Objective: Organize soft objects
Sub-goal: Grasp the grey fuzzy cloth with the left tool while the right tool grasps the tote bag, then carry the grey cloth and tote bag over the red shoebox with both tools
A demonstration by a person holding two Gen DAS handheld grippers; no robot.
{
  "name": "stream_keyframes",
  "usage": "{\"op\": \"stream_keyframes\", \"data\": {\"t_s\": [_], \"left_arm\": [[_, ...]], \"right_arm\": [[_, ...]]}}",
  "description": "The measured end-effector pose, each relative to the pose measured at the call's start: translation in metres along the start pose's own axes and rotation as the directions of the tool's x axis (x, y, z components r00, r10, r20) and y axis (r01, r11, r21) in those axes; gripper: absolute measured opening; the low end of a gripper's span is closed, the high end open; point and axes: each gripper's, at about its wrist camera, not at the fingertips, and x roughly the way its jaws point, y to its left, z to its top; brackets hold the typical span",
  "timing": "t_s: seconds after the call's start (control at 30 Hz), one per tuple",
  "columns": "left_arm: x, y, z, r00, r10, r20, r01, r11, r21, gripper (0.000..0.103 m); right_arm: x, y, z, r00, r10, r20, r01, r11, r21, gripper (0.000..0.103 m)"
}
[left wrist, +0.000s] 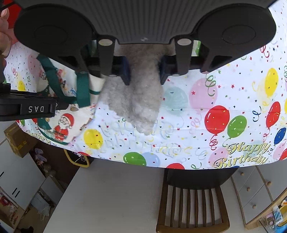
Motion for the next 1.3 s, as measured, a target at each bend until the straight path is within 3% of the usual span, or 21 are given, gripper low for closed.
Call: {"op": "stream_keyframes", "data": {"t_s": [0.1, 0.23, 0.4, 0.7, 0.97, 1.3], "left_arm": [[-0.006, -0.004, -0.002, 1.0, 0.006, 0.011, -0.006, 1.0, 0.012, 0.022], [-0.02, -0.006, -0.002, 0.999, -0.002, 0.044, 0.001, 1.0, 0.011, 0.018], [-0.045, -0.003, 0.0, 0.996, -0.024, 0.084, 0.026, 1.0, -0.016, 0.017], [-0.107, -0.004, 0.004, 0.983, -0.043, 0.179, 0.05, 0.998, -0.034, 0.017], [-0.179, -0.017, 0.002, 0.959, -0.074, 0.272, 0.085, 0.996, -0.028, 0.017], [-0.247, -0.053, -0.029, 0.948, -0.126, 0.292, 0.123, 0.992, 0.028, 0.017]], "right_arm": [[-0.007, 0.0, -0.003, 0.999, 0.052, 0.016, -0.051, 0.998, -0.021, 0.019], [-0.024, -0.001, -0.006, 0.993, 0.111, 0.049, -0.109, 0.994, -0.028, 0.013], [-0.051, -0.012, -0.008, 0.978, 0.187, 0.097, -0.186, 0.982, -0.02, 0.011], [-0.118, -0.033, -0.015, 0.953, 0.239, 0.187, -0.231, 0.971, -0.062, 0.009], [-0.198, -0.058, -0.025, 0.909, 0.317, 0.272, -0.298, 0.948, -0.107, 0.009], [-0.28, -0.104, -0.058, 0.869, 0.375, 0.323, -0.332, 0.926, -0.183, 0.009]]}}
